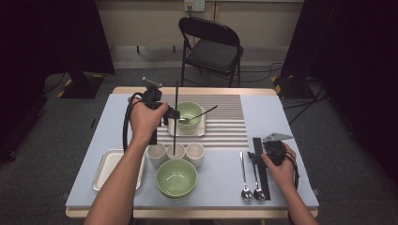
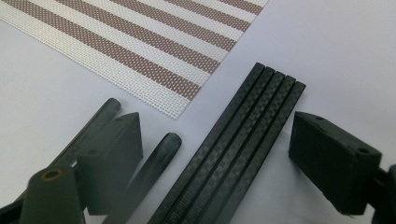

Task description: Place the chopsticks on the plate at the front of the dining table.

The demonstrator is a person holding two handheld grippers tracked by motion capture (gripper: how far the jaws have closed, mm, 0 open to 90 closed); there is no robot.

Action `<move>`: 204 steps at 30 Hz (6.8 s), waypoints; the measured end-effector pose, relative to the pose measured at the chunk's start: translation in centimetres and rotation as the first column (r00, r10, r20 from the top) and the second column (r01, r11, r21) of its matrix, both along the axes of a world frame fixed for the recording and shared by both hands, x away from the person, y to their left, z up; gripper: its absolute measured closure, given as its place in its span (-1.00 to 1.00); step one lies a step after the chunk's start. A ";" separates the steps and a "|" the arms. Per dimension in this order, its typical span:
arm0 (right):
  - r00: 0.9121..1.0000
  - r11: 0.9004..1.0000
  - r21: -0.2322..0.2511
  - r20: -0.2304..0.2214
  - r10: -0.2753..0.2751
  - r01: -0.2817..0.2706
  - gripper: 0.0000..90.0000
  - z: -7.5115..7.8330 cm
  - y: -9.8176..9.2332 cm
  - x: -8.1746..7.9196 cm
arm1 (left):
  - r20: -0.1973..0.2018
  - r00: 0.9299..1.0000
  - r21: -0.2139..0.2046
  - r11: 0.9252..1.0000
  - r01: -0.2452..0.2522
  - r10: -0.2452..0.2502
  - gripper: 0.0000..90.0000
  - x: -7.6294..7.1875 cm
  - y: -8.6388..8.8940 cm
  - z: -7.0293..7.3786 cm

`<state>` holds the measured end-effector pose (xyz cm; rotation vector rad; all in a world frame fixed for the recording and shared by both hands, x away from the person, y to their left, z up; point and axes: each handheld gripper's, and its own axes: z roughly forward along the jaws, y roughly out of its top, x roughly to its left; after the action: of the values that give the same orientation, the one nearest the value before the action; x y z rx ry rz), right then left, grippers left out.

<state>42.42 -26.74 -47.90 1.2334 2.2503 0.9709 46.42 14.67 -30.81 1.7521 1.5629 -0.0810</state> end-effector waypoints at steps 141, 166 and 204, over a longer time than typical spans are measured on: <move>1.000 1.000 0.001 0.001 0.000 0.000 -0.64 0.0 0.0 0.0 | -0.071 0.990 0.065 0.991 -0.119 0.123 0.91 8.9 2.7 -6.1; 1.000 1.000 0.000 0.002 0.000 0.000 -0.64 0.0 0.0 0.0 | -0.074 0.986 0.078 0.986 -0.145 0.150 0.91 9.5 2.7 -7.5; 1.000 1.000 0.001 0.001 0.000 0.000 -0.64 0.0 0.0 0.0 | -0.094 0.983 0.088 0.984 -0.152 0.160 0.91 10.4 3.2 -9.1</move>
<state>42.39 -26.72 -47.93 1.2332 2.2490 0.9723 56.79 17.84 -39.89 1.7029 1.7950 -0.0298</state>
